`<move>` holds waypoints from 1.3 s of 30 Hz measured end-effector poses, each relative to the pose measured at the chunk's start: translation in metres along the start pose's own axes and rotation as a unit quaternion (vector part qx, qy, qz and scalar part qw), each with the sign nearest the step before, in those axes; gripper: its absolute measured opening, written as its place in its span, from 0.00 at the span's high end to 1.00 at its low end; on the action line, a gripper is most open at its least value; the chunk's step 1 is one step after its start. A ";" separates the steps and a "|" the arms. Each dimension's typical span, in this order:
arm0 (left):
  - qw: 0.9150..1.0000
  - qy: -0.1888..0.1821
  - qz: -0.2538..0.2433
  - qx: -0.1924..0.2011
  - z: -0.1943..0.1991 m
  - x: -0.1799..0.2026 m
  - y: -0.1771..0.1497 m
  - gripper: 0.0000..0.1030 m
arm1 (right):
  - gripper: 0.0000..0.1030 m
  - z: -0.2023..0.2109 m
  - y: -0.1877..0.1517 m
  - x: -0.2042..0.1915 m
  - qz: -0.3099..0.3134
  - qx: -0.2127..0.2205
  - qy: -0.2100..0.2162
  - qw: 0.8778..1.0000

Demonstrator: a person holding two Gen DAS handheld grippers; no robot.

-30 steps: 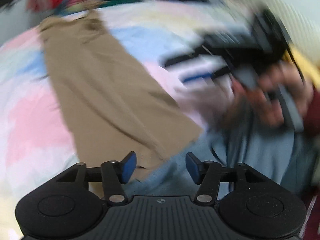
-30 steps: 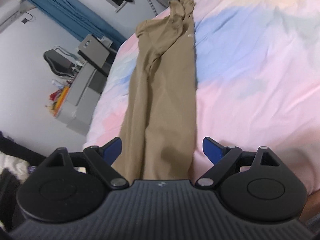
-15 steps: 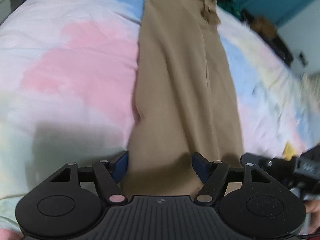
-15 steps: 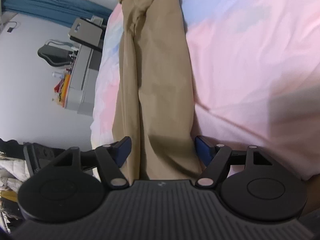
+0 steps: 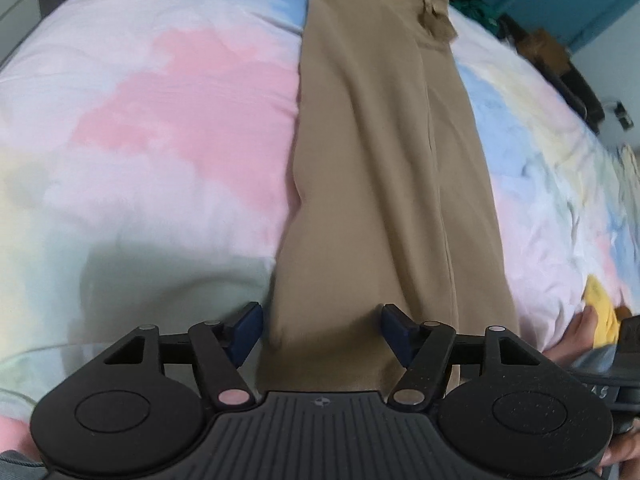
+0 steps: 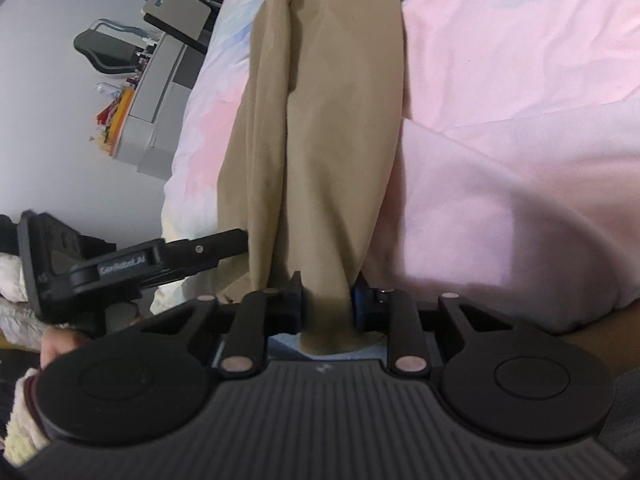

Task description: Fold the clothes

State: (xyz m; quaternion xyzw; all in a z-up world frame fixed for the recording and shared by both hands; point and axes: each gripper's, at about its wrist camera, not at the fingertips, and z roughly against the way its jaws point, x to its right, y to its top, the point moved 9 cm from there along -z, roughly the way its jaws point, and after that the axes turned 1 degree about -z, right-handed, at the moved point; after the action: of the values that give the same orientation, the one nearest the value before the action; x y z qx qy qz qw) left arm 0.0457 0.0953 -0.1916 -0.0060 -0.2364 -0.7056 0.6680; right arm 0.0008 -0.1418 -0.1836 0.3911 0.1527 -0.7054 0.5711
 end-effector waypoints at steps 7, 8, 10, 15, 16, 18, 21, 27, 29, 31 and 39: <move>0.997 0.017 -0.063 -0.038 -0.006 0.014 -0.012 0.40 | 0.76 0.004 -0.008 -0.002 0.020 0.011 -0.012 1.000; 0.997 0.015 -0.067 -0.037 -0.004 0.014 -0.014 0.46 | 0.78 0.003 -0.008 -0.004 0.026 0.012 -0.015 0.999; 0.996 0.016 -0.079 -0.029 0.001 0.015 -0.017 0.60 | 0.83 0.005 -0.010 -0.007 0.040 0.017 -0.021 0.999; 0.996 -0.018 -0.081 0.024 0.025 0.017 -0.018 0.92 | 0.88 0.022 0.001 -0.014 0.045 0.055 -0.011 0.997; 0.995 -0.044 -0.077 0.047 0.034 0.019 -0.015 0.92 | 0.89 0.027 0.005 -0.015 0.038 0.066 -0.002 0.997; 0.990 -0.096 -0.054 0.092 0.053 0.022 -0.008 0.92 | 0.89 0.043 0.016 -0.015 0.027 0.096 0.008 0.995; 0.973 -0.168 -0.004 0.156 0.081 0.032 0.000 0.92 | 0.90 0.073 0.037 -0.019 0.023 0.147 0.028 0.988; 0.936 -0.250 0.021 0.246 0.130 0.076 0.001 0.93 | 0.90 0.136 0.065 -0.045 0.034 0.213 0.071 0.974; 0.925 -0.268 0.025 0.270 0.147 0.086 -0.001 0.93 | 0.91 0.149 0.065 -0.062 0.049 0.229 0.080 0.969; 0.919 -0.277 0.021 0.282 0.161 0.096 -0.012 0.93 | 0.91 0.166 0.059 -0.071 0.070 0.242 0.080 0.965; 0.924 -0.278 -0.018 0.262 0.206 0.128 -0.096 0.93 | 0.91 0.215 -0.001 -0.068 0.104 0.258 0.069 0.958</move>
State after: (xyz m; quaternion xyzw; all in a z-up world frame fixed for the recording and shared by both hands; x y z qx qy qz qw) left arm -0.1223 0.0455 0.0016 -0.0222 -0.5888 -0.6009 0.5402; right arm -0.0784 -0.2373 0.0045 0.5864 -0.0375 -0.6289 0.5091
